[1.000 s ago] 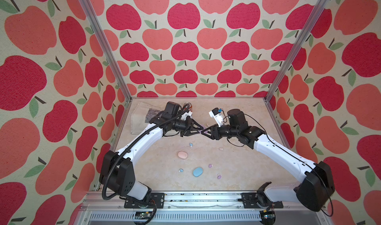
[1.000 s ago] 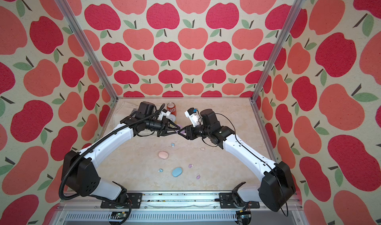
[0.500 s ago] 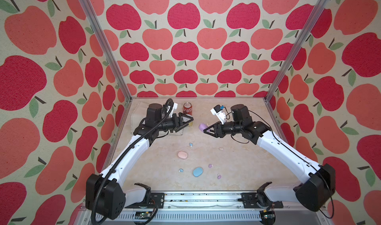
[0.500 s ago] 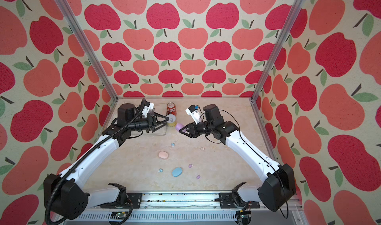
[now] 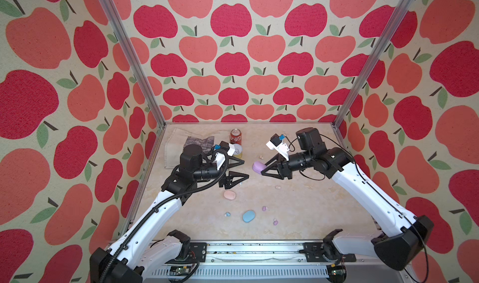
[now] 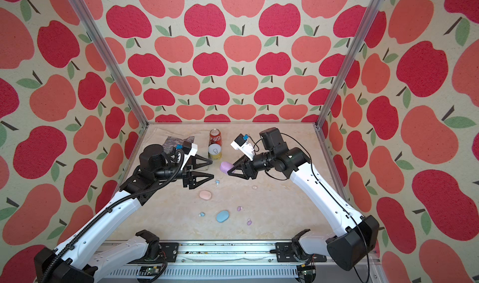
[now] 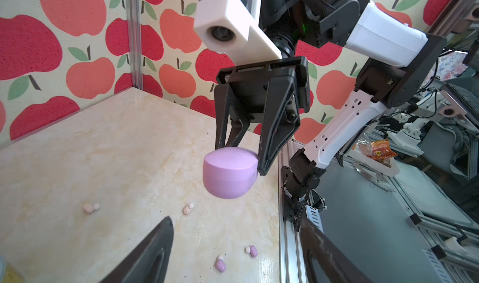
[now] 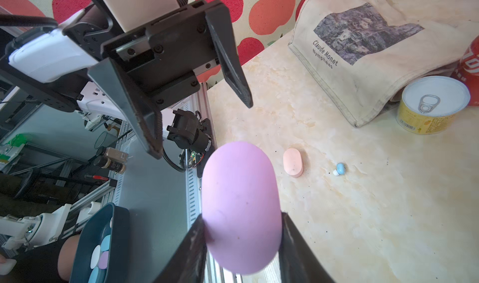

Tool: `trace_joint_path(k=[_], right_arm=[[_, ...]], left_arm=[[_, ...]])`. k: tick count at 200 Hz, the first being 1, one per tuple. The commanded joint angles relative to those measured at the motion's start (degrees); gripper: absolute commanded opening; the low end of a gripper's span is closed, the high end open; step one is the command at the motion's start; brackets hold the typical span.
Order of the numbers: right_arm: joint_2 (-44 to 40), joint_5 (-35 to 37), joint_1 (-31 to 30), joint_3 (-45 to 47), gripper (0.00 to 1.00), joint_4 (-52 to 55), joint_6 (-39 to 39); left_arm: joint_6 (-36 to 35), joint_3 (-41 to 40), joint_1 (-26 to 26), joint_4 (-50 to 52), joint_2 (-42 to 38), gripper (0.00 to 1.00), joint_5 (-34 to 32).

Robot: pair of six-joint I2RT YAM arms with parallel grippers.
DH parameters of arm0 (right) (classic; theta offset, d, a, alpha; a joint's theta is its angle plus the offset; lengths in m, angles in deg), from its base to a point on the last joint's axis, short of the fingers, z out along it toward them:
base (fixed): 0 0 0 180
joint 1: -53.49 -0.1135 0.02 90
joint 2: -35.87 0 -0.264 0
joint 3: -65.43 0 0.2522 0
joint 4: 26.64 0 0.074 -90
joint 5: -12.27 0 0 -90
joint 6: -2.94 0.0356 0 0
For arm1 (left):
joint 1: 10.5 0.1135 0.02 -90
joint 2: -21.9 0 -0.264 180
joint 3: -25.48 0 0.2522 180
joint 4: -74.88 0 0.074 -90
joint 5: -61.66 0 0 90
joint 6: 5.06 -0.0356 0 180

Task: Insert wireless bluetooth earbuds into charging case
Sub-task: Pass the charging case.

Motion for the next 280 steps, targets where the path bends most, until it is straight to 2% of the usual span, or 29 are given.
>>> trace_joint_path(k=[1, 39, 131, 221, 280], right_arm=[[-3.0, -2.4, 0.0, 1.1, 0.04, -0.4, -6.0], [-5.6, -2.5, -0.1, 3.2, 0.03, -2.8, -8.5], [-5.0, -1.9, -1.6, 2.6, 0.02, -3.9, -9.0], [-4.4, -0.9, -2.4, 2.1, 0.01, -4.9, -8.5], [-4.0, -0.3, -2.7, 2.4, 0.03, -5.0, -7.8]], left_arm=[[-6.9, 3.9, -1.8, 3.5, 2.1, 0.78, 4.2], [-9.6, 6.4, -4.3, 2.7, 5.3, 0.76, 6.8], [-9.8, 8.2, -7.2, -0.6, 8.1, 0.72, 7.1], [-10.5, 9.4, -7.9, -0.6, 9.6, 0.53, 7.5], [-10.8, 9.9, -8.4, 0.0, 10.0, 0.31, 7.4]])
